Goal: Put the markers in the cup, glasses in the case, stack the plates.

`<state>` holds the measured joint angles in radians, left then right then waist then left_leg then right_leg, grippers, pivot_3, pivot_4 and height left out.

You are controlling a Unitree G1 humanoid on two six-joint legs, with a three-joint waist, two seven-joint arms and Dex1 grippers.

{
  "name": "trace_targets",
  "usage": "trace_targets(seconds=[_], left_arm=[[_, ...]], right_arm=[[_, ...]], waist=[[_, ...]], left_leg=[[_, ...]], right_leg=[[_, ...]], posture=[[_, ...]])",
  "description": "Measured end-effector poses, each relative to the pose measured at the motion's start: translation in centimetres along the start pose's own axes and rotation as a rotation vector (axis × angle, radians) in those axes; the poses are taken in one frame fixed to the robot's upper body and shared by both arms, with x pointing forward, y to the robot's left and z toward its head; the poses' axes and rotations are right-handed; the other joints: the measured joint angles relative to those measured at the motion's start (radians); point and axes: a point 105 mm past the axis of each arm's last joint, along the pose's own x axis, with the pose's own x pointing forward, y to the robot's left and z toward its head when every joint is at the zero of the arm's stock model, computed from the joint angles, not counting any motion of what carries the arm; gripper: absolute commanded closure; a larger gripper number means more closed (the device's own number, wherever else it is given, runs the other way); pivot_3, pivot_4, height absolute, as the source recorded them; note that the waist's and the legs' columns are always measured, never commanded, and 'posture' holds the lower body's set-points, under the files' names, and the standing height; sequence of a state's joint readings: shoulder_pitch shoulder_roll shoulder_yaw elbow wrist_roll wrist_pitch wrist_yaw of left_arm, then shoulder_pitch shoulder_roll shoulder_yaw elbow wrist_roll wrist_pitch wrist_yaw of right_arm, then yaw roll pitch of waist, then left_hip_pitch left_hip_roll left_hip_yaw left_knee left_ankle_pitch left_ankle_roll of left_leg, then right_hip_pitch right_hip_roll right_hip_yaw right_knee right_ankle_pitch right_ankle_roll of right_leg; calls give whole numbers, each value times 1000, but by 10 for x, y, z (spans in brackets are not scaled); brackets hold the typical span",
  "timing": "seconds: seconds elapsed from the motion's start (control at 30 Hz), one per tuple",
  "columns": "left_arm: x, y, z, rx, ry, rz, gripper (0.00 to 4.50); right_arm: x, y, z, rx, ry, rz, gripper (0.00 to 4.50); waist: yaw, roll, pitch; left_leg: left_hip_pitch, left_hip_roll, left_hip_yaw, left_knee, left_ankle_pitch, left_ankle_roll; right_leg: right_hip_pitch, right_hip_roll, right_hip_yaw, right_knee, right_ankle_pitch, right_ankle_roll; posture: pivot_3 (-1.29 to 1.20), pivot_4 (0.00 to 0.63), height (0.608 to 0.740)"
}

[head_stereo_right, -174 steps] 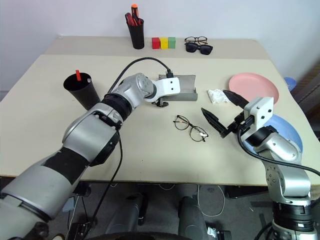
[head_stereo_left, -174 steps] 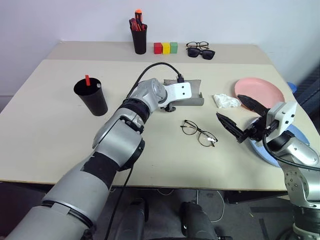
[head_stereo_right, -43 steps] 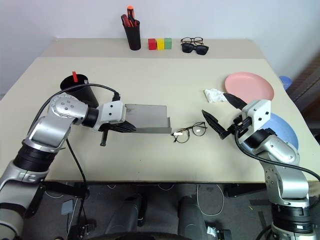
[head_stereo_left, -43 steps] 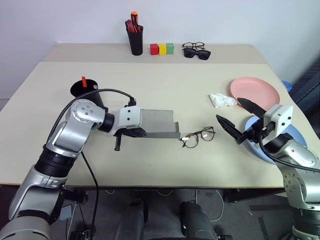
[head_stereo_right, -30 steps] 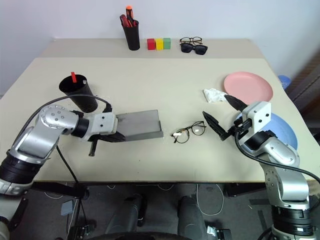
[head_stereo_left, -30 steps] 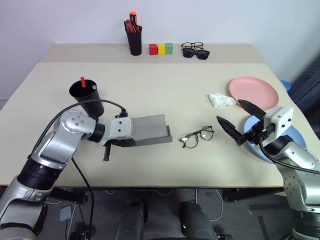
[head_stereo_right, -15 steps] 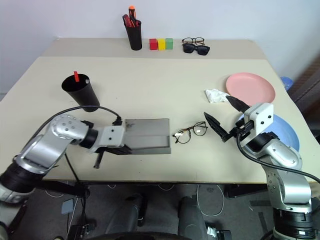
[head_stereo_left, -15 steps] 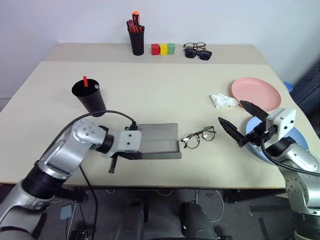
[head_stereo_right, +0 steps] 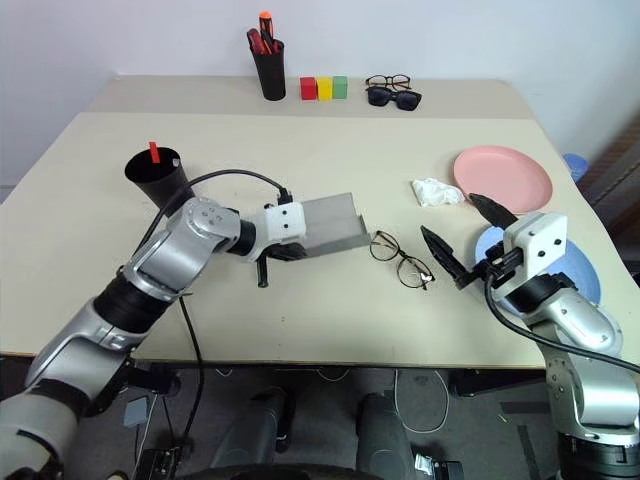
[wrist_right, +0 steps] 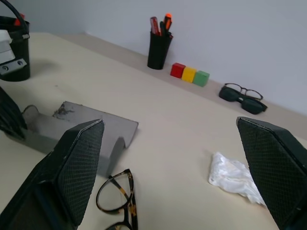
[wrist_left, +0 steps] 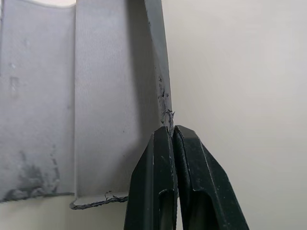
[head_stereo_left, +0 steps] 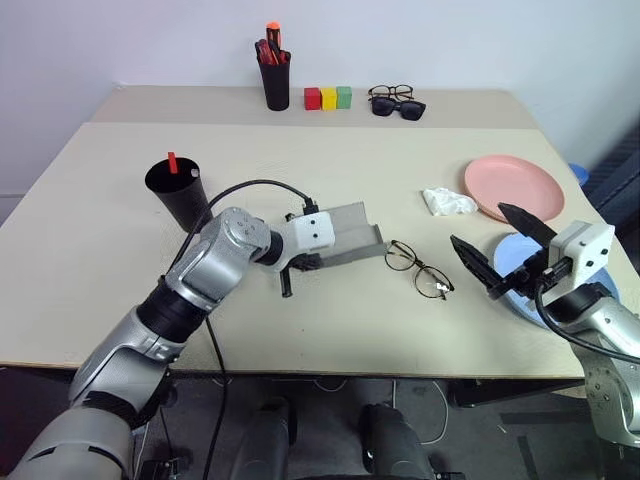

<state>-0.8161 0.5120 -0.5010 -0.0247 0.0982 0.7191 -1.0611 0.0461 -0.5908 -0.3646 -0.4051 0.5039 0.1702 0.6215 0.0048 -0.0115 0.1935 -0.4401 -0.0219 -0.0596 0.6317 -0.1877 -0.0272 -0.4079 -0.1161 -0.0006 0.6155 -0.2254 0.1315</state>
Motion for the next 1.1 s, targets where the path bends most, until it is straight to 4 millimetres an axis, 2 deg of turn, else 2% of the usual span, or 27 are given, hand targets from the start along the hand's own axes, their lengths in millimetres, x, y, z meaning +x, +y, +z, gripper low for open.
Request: trace_targets(seconds=[0.13,0.33,0.47,0.6,0.73,0.93,1.1], left_arm=[[-6,-9,1,55,-32,-64,4399],[-26,-39,-20,88,-55,-213,4399],[-38,-43,-32,128,-39,-238,4399],[-34,-37,-31,141,-52,-231,4399],[-28,-28,-25,161,-65,-209,4399],[-23,-25,-24,175,-72,-208,4399],[-20,-24,-25,181,-78,-218,4399]], right_arm=[[-1,0,0,-2,1,-6,0],[-3,0,-1,0,9,-11,0],[-4,1,-2,2,13,-10,0],[-10,4,-8,7,47,15,0],[-39,8,-16,29,136,53,0],[-89,14,-7,88,238,96,0],[-107,22,4,126,270,133,0]], waist=[[-2,0,0],[-2,0,0],[1,0,0],[12,0,0],[10,0,0],[4,2,-1],[6,2,-2]], left_leg=[[0,0,0,-1,0,0],[0,1,0,-1,0,0],[0,1,0,-1,0,0],[-1,0,0,0,0,0],[-2,-1,0,0,0,0],[0,1,0,-1,0,0],[0,2,0,0,0,0]], right_leg=[[0,0,0,0,0,0],[0,-1,0,-1,0,-1],[0,-1,0,-1,0,-1],[0,-1,0,-3,0,-1],[0,-1,0,-3,0,0],[0,-1,0,-2,0,-1],[0,-2,0,-3,0,-1]], posture=[[0,150,740],[0,150,740],[0,150,740],[0,150,740],[0,150,740],[0,150,740],[0,150,740]])
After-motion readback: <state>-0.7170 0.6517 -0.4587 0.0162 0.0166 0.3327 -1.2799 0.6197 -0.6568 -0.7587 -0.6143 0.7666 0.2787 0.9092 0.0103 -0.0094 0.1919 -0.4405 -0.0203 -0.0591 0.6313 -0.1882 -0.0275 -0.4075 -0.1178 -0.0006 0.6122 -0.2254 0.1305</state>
